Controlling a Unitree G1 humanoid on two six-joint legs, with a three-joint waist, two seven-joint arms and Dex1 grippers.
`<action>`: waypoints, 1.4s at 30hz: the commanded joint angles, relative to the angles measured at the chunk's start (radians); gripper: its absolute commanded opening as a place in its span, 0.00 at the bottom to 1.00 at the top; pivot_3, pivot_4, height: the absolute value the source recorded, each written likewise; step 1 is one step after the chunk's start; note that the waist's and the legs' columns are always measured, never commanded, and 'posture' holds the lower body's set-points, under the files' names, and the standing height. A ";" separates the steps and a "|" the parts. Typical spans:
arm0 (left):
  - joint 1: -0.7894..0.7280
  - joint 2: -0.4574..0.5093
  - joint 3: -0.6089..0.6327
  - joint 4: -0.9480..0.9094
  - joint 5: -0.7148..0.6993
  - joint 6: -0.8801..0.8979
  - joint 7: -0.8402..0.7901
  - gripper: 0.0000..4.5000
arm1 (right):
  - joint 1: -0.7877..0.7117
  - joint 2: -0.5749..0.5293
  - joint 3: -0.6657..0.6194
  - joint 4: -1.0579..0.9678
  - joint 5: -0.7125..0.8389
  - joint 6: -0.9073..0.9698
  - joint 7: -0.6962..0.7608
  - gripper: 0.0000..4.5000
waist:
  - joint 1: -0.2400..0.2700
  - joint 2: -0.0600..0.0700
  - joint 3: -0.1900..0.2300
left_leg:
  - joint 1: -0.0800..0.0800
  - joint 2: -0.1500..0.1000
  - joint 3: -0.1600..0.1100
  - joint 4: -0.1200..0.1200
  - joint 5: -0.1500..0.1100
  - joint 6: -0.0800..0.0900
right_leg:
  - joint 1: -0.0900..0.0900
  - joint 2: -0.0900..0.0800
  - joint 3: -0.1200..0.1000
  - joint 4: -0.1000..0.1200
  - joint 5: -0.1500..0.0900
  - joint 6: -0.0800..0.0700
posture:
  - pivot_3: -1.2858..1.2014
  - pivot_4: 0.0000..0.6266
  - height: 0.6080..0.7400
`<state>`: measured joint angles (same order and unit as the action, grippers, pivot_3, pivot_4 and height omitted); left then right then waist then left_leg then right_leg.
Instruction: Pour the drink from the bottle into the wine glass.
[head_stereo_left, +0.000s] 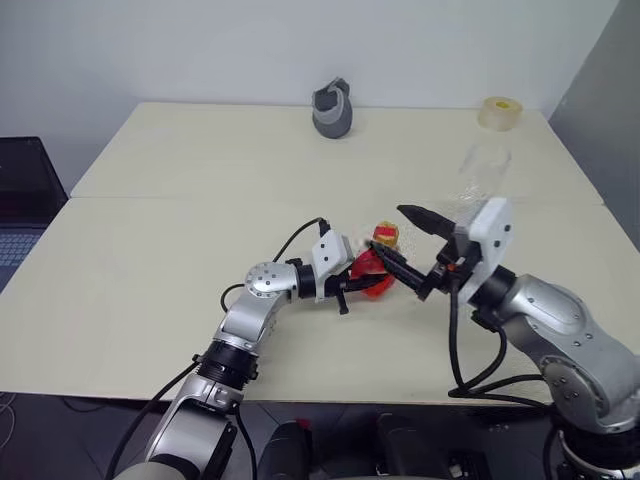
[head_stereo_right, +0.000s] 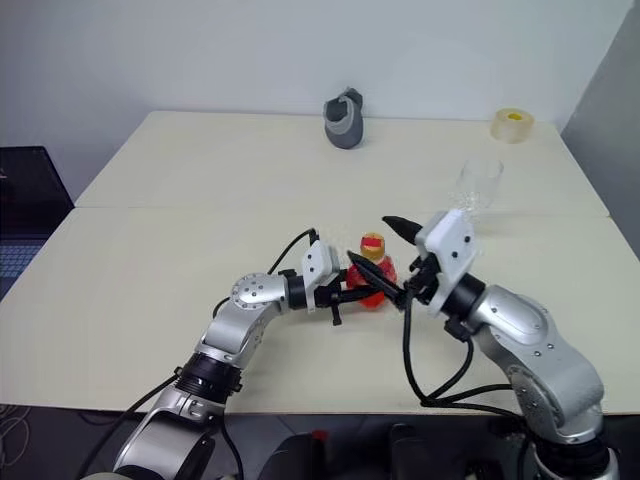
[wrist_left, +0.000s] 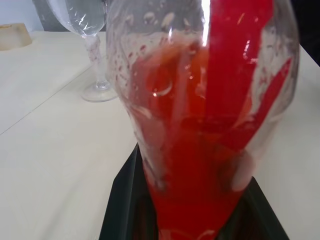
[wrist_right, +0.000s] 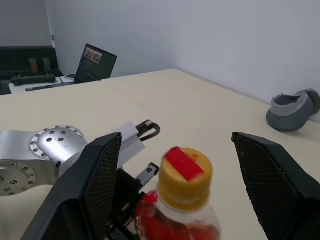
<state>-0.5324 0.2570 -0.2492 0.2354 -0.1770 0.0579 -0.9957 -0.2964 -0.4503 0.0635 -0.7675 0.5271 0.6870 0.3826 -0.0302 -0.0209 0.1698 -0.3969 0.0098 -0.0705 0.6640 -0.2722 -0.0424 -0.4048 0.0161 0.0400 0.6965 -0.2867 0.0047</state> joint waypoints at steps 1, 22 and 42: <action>-0.016 -0.010 0.007 -0.038 -0.019 -0.016 -0.006 0.17 | -0.049 0.030 0.044 0.016 -0.055 -0.016 -0.038 0.83 | 0.000 0.000 0.000 | 0.000 0.000 0.000 0.000 0.000 0.000 | 0.000 0.000 0.000 0.000 0.000 0.000 | 0.52 0.24 1.00; -0.009 -0.014 0.019 -0.041 -0.021 -0.009 0.002 0.17 | 0.107 -0.140 -0.266 0.023 0.136 0.075 0.096 0.83 | 0.002 0.000 0.000 | 0.000 0.000 0.000 0.000 0.000 0.000 | 0.000 -0.001 0.000 0.000 0.000 0.000 | 0.52 0.24 1.00; -0.011 -0.020 0.017 -0.041 -0.019 -0.007 0.005 0.17 | -0.061 -0.034 -0.090 0.060 0.158 0.106 -0.030 0.83 | 0.002 0.000 0.000 | -0.001 -0.001 0.000 0.000 0.000 0.000 | 0.000 0.000 0.000 -0.001 0.000 0.000 | 0.52 0.24 1.00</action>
<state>-0.5296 0.2410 -0.2475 0.2355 -0.1776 0.0634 -0.9926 -0.3346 -0.4896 -0.0159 -0.6928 0.6881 0.8178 0.3544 -0.0278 -0.0210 0.1698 -0.3975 0.0091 -0.0700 0.6645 -0.2722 -0.0424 -0.4046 0.0158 0.0404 0.6960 -0.2866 0.0048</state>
